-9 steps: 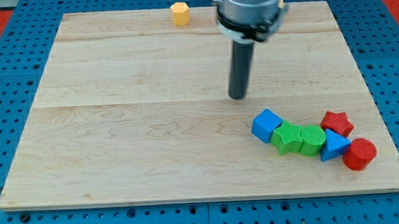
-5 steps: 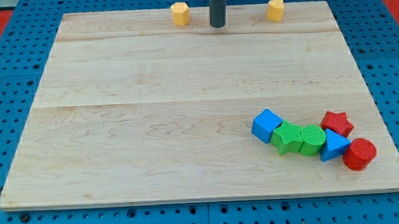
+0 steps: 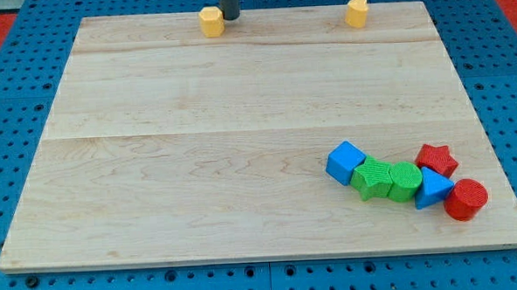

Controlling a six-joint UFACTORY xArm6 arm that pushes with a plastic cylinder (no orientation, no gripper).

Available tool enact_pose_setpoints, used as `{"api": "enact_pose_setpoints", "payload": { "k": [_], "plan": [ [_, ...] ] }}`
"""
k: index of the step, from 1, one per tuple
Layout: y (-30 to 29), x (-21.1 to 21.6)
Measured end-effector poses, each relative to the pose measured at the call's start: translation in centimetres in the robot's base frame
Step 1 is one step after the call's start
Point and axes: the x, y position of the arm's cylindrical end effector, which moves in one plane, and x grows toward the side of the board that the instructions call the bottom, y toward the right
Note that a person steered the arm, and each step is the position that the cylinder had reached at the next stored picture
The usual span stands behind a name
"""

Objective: Slide the yellow hexagon towards the group of blocks

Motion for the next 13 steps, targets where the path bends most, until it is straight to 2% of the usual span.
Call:
{"api": "enact_pose_setpoints", "payload": {
  "k": [5, 6, 7, 8, 11, 13],
  "plan": [
    [-10.0, 1.2],
    [-9.0, 2.2],
    [-9.3, 6.2],
    [-9.2, 8.4],
    [-1.1, 9.4],
    [4.3, 13.6]
  ]
}}
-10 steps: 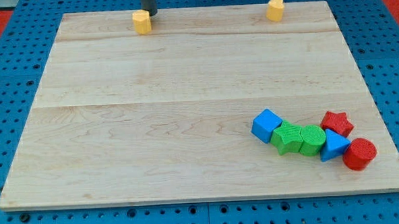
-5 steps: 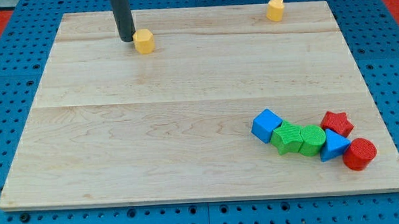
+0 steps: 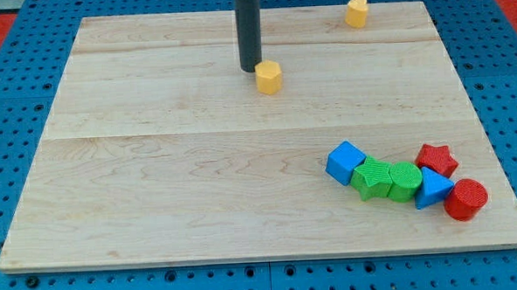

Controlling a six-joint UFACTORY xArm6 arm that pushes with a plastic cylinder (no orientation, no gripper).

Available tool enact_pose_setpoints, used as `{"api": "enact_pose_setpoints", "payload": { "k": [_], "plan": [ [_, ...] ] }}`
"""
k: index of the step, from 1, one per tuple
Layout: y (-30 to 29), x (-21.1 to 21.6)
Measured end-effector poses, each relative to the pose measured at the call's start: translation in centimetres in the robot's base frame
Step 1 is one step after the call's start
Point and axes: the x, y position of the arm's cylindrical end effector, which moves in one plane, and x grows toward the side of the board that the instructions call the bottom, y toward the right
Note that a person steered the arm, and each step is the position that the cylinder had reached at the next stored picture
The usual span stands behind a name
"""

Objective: Slide the yellow hexagon towards the group of blocks

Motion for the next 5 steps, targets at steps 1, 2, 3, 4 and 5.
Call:
{"api": "enact_pose_setpoints", "payload": {
  "k": [1, 2, 3, 4, 5],
  "plan": [
    [2.5, 2.4],
    [4.6, 4.2],
    [7.2, 6.2],
    [10.6, 7.2],
    [14.0, 7.5]
  ]
}}
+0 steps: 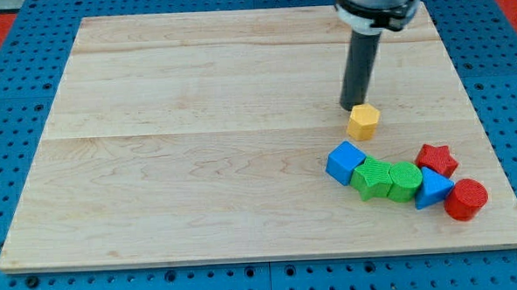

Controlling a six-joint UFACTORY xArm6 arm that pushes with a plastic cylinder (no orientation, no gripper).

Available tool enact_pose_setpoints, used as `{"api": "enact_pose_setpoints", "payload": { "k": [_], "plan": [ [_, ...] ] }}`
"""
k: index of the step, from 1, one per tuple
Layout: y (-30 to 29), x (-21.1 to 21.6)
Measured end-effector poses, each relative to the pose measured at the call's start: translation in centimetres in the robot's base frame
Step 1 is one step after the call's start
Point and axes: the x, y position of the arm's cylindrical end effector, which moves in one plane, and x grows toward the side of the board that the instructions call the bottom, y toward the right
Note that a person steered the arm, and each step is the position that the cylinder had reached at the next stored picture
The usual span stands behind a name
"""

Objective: Slide the yellow hexagon towards the group of blocks

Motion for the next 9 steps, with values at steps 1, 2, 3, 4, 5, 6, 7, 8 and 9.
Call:
{"api": "enact_pose_setpoints", "payload": {
  "k": [1, 2, 3, 4, 5, 6, 7, 8, 9],
  "plan": [
    [3.2, -0.1],
    [2.8, 0.7],
    [2.3, 0.4],
    [0.4, 0.3],
    [-1.3, 0.3],
    [-1.8, 0.8],
    [-1.9, 1.8],
    [-1.9, 3.5],
    [-1.9, 5.3]
  ]
}}
